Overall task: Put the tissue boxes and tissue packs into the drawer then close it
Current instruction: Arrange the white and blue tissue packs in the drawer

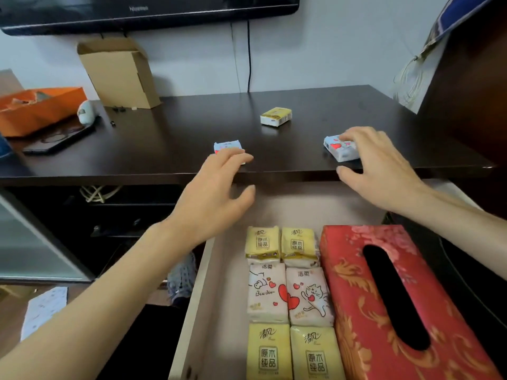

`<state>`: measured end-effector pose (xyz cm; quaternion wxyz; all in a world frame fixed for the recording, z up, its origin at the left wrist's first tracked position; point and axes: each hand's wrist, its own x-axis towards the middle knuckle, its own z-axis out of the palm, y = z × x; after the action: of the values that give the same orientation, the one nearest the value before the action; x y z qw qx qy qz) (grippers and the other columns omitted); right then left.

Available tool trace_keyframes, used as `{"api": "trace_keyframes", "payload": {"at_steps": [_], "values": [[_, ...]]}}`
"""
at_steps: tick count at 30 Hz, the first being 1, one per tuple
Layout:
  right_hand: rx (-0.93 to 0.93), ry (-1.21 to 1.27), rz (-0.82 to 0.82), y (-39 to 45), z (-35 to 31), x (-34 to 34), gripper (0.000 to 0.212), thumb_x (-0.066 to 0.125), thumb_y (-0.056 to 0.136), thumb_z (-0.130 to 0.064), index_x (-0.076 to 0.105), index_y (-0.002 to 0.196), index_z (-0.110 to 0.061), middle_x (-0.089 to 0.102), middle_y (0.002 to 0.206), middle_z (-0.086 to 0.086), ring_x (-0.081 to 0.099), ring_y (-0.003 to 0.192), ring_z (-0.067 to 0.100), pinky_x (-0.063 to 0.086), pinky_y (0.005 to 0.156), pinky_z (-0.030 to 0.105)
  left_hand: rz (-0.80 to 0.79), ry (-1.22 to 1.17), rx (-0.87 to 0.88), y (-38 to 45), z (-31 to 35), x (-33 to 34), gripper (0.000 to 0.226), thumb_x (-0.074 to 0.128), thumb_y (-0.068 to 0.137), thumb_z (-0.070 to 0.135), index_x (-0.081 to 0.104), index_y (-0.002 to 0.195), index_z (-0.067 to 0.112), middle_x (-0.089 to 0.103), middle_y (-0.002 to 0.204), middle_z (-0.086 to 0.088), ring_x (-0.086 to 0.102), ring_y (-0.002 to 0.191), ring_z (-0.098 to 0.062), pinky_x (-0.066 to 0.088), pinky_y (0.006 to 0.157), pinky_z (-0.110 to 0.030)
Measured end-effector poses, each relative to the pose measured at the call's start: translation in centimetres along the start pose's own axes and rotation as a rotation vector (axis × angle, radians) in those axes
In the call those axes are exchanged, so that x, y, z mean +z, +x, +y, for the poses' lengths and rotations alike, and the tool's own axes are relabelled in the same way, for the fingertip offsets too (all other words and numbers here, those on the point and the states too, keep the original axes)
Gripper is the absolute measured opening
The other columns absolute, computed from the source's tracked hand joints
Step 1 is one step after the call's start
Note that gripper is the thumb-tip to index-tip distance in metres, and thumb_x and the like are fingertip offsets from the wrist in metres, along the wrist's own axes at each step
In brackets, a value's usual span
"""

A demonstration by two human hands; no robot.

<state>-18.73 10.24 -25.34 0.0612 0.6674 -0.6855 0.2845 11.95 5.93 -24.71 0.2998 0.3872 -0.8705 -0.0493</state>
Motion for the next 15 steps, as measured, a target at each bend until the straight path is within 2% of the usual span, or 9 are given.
{"api": "trace_keyframes", "payload": {"at_steps": [3, 6, 11, 15], "values": [[0.043, -0.036, -0.054, 0.7, 1.0, 1.2, 0.046, 0.058, 0.096, -0.031, 0.051, 0.14, -0.018, 0.048, 0.151, 0.002, 0.043, 0.133, 0.028, 0.044, 0.088, 0.044, -0.004, 0.119, -0.157, 2.8, -1.2, 1.6, 0.061, 0.057, 0.095, 0.033, 0.04, 0.149, 0.012, 0.033, 0.16, -0.004, 0.026, 0.148, -0.021, 0.033, 0.113, -0.036], [0.02, -0.077, -0.051, 1.3, 1.0, 1.8, 0.044, 0.056, 0.098, -0.033, 0.056, 0.138, -0.015, 0.052, 0.148, 0.002, 0.043, 0.131, 0.026, 0.041, 0.082, 0.04, -0.06, 0.159, -0.268, 3.9, -2.7, 2.2, 0.058, 0.053, 0.096, 0.035, 0.043, 0.147, 0.008, 0.039, 0.156, -0.009, 0.034, 0.142, -0.026, 0.036, 0.109, -0.04], [-0.059, -0.002, -0.108, 3.1, -0.3, 1.6, 0.04, 0.054, 0.099, -0.016, 0.064, 0.138, -0.01, 0.058, 0.142, 0.005, 0.046, 0.121, 0.026, 0.039, 0.091, 0.037, -0.032, 0.155, -0.202, 4.4, -2.4, 2.6, 0.052, 0.054, 0.095, 0.037, 0.052, 0.14, 0.011, 0.049, 0.142, -0.006, 0.046, 0.125, -0.025, 0.045, 0.1, -0.04], [-0.114, 0.191, -0.163, 4.2, -1.6, 1.6, 0.036, 0.061, 0.097, -0.009, 0.071, 0.131, -0.014, 0.062, 0.137, 0.001, 0.054, 0.123, 0.024, 0.044, 0.107, 0.045, 0.03, 0.12, -0.139, 4.9, -1.7, 2.7, 0.036, 0.056, 0.092, 0.035, 0.063, 0.123, 0.019, 0.056, 0.128, 0.002, 0.051, 0.116, -0.02, 0.05, 0.084, -0.038]]}}
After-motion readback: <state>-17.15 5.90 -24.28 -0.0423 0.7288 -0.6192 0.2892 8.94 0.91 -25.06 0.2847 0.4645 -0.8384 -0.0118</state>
